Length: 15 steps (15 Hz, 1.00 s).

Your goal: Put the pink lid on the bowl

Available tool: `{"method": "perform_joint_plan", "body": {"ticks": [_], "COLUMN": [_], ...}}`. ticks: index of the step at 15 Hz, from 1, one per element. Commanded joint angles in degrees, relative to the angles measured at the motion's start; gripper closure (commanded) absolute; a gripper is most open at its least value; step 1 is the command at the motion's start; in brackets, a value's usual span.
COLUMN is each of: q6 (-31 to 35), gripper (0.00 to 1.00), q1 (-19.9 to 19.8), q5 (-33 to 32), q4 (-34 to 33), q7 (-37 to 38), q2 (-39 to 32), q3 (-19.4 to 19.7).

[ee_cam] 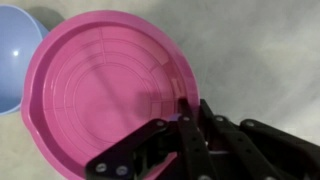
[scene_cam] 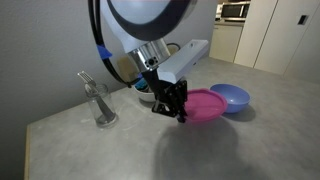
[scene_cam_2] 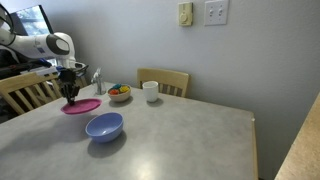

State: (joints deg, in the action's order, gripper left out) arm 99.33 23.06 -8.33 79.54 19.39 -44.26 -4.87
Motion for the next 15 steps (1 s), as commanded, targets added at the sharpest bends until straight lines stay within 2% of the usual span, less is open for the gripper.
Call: {"method": "perform_joint_plan", "body": {"ticks": [1, 4, 6, 15], "q6": [-8.52, -10.65, -7.40, 19.60], "gripper": [0.97, 0.97, 0.97, 0.97], "q1": [2.19, 1.96, 0.90, -5.72], "q5": [-2.78, -3.25, -2.82, -2.61], "q4": [-1.90, -0.84, 2.60, 23.97], "q7": [2.99, 5.42, 6.45, -0.76], "q2": [2.47, 4.37, 6.48, 16.48], "q3": [0.99, 0.80, 0.71, 0.67]}}
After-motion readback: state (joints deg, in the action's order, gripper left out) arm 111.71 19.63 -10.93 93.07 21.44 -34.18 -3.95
